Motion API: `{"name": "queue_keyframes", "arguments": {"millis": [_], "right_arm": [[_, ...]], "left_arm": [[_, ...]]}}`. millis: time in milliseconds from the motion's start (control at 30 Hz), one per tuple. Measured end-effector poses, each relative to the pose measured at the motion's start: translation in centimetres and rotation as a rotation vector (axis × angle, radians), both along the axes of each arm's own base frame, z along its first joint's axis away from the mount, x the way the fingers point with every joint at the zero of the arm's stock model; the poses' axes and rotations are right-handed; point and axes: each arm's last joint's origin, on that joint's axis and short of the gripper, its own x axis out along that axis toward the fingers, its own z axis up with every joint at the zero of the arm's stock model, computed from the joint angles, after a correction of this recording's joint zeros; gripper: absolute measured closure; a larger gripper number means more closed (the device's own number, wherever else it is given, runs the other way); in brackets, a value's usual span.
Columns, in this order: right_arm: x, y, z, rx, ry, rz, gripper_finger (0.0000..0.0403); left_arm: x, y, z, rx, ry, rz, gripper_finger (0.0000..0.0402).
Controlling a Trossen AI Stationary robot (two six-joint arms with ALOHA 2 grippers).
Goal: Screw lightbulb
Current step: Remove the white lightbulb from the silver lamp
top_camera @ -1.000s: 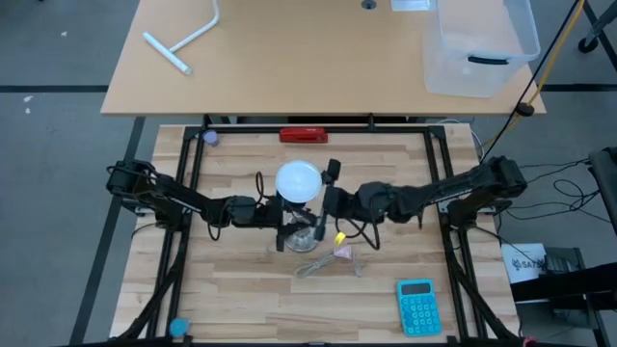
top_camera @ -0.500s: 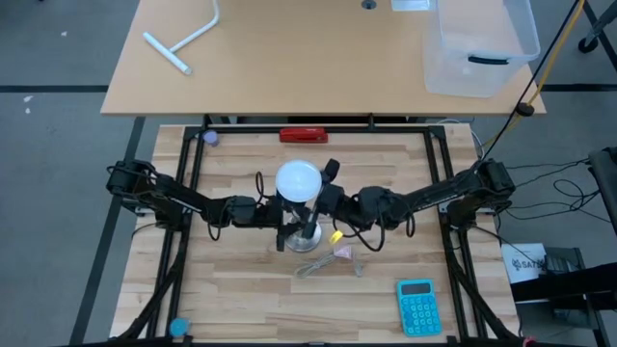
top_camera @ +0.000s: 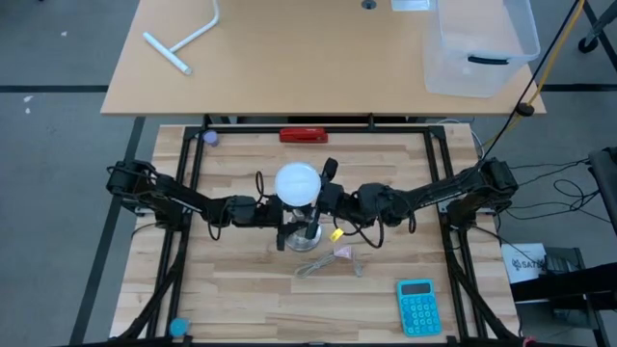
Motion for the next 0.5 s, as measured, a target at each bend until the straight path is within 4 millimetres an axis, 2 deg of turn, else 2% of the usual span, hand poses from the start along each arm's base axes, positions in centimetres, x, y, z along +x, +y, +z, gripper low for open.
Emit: {"name": "queue_keyframes", "arguments": {"millis": [500], "right_arm": [[-0.1,-3.9,0.4,0.085,0.054,0.405,0.0271]], "left_arm": [[-0.1,-0.3,-0.1,0.0,0.013,-0.11,0.0211]]}}
